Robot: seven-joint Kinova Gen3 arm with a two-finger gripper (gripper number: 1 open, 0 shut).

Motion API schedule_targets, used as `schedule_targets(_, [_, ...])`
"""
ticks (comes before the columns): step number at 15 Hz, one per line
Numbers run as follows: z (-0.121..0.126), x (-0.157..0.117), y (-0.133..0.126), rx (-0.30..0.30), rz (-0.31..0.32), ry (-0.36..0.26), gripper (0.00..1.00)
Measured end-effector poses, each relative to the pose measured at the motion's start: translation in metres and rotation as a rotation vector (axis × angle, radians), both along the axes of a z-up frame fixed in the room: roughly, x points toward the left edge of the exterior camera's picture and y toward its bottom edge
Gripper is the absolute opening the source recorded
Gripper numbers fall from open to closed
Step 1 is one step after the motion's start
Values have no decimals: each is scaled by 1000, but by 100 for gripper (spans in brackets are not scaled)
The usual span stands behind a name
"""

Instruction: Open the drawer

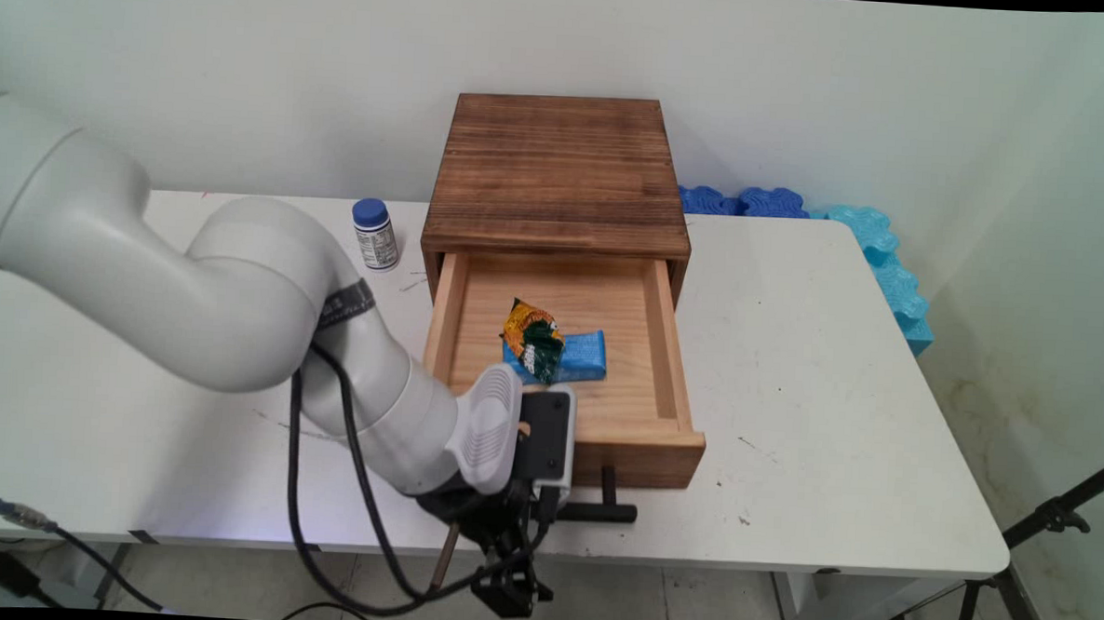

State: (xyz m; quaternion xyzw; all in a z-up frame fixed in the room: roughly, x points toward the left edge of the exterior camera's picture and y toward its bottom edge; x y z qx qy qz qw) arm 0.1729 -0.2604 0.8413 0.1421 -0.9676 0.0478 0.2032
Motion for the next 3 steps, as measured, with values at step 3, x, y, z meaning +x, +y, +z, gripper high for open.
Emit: schedule_targets(3, [3,-4,9,-10,-7,6,100])
